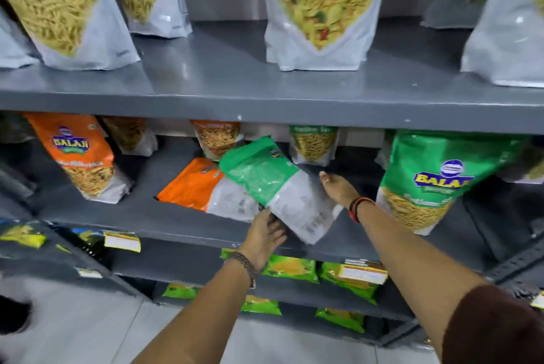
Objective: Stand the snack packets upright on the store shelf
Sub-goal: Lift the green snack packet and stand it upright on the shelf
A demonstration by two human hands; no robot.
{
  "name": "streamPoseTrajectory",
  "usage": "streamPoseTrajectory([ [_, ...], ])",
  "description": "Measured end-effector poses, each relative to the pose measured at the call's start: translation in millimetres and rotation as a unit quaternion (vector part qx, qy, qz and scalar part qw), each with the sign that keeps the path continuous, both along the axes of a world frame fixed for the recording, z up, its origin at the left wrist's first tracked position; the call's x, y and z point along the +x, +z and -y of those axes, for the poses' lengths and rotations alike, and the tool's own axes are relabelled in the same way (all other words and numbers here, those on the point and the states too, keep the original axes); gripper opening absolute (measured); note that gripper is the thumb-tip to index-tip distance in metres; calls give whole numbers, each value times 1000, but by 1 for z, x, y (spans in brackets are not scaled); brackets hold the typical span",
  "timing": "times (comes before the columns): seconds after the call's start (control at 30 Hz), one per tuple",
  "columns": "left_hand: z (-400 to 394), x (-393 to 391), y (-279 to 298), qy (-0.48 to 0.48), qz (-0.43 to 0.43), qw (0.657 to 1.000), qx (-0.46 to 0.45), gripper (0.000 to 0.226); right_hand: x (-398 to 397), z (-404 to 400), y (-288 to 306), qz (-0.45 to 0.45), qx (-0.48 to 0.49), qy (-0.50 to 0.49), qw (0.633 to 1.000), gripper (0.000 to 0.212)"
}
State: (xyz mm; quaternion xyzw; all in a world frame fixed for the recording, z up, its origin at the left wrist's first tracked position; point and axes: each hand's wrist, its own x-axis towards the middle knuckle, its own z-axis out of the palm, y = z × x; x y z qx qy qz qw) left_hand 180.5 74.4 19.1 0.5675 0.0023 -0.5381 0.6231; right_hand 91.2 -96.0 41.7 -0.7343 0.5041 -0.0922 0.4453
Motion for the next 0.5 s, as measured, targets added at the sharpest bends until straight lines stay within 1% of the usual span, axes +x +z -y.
streamPoseTrajectory([
  [0.07, 7, 7, -3, -12, -12, 1000, -11, 55, 15, 6, -4, -10, 26, -28, 999, 59],
  [0.13, 14, 20, -7, -15, -23, 999, -20, 57, 30, 10, -9, -15, 43, -61, 997, 57],
  [0.2, 20, 29, -16, -19, -33, 999, -35, 56, 33, 16, -13, -14, 47, -82, 995, 47],
  [0.3, 20, 34, -23, -39, -39, 997, -54, 45, 31, 19, -18, 3, 81, -107, 991, 31],
  [0.37, 20, 33, -27, -41, -23, 998, -48, 48, 25, 16, -20, 50, 101, -150, 982, 28],
  [0.4, 21, 33, -24, -40, -6, 998, -45, 50, 22, 14, -20, 76, 99, -173, 977, 23],
  [0.43, 22, 33, -22, -34, 19, 998, -47, 51, 20, 12, -20, 94, 97, -187, 973, 22],
  [0.5, 25, 37, -17, -23, 75, 994, -72, 50, 12, 6, -13, 131, 99, -205, 965, 32],
])
